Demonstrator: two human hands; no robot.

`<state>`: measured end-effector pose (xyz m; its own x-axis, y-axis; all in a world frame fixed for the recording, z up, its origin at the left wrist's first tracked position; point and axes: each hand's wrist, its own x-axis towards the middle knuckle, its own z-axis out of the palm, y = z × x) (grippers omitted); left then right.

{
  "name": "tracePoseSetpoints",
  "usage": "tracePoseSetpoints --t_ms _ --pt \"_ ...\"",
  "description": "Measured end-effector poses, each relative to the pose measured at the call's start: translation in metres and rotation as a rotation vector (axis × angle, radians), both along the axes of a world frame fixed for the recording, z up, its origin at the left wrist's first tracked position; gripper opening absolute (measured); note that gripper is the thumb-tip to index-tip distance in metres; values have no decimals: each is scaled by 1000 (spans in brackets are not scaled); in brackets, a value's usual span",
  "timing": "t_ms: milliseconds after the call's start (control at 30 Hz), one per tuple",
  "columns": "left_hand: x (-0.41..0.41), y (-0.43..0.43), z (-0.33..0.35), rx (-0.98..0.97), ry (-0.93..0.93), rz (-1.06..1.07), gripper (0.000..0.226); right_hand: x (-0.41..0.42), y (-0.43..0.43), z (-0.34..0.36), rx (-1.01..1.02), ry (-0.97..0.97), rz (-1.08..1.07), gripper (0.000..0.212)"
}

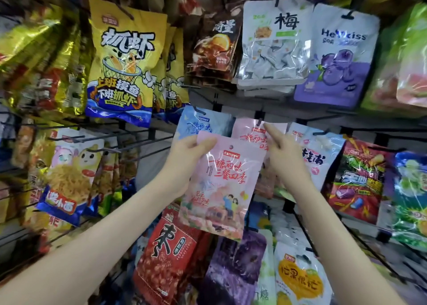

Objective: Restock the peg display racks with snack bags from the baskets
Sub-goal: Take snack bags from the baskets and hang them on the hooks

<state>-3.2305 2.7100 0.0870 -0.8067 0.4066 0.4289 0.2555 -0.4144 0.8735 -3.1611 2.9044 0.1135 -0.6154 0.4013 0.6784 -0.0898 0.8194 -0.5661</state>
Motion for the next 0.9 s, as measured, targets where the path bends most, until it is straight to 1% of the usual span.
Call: tracePoseSetpoints --t_ms 67,100,133,200,267,300,333,400,467,533,667,767,900 --pt "-1 3 -2 -19 12 1 25 -4 1 4 -31 -83 21 49" --pt "-1 4 -2 -20 13 -2 25 -1 -1 5 -40 -109 17 49" --pt "-2 5 -3 -18 13 -9 23 3 -3 5 -14 -113 -16 45" --pt "-4 4 -5 -12 20 -27 20 16 -9 6 75 -1 -145 34" --pt "-6 3 -5 -9 31 -45 21 31 -22 7 151 180 -221 27" --pt "-7 2 -6 -7 31 -55 22 37 -30 8 192 240 -197 24" --pt "-7 2 -5 -2 23 -66 24 42 -38 10 244 240 -153 22" --pt "-8 1 -4 11 17 -90 26 47 -54 13 286 84 -7 22" --pt "-7 0 -3 21 34 -110 29 48 -67 18 239 -83 119 14" --pt "-5 -2 -3 35 51 -121 27 43 -73 19 172 -124 163 8" --pt "-1 -1 -1 59 93 -121 21 36 -74 18 54 -123 177 7" --pt "4 -1 4 83 132 -117 21 36 -75 21 34 -109 166 8" --pt "6 10 30 95 213 -79 22 38 -71 39 9 11 66 9"
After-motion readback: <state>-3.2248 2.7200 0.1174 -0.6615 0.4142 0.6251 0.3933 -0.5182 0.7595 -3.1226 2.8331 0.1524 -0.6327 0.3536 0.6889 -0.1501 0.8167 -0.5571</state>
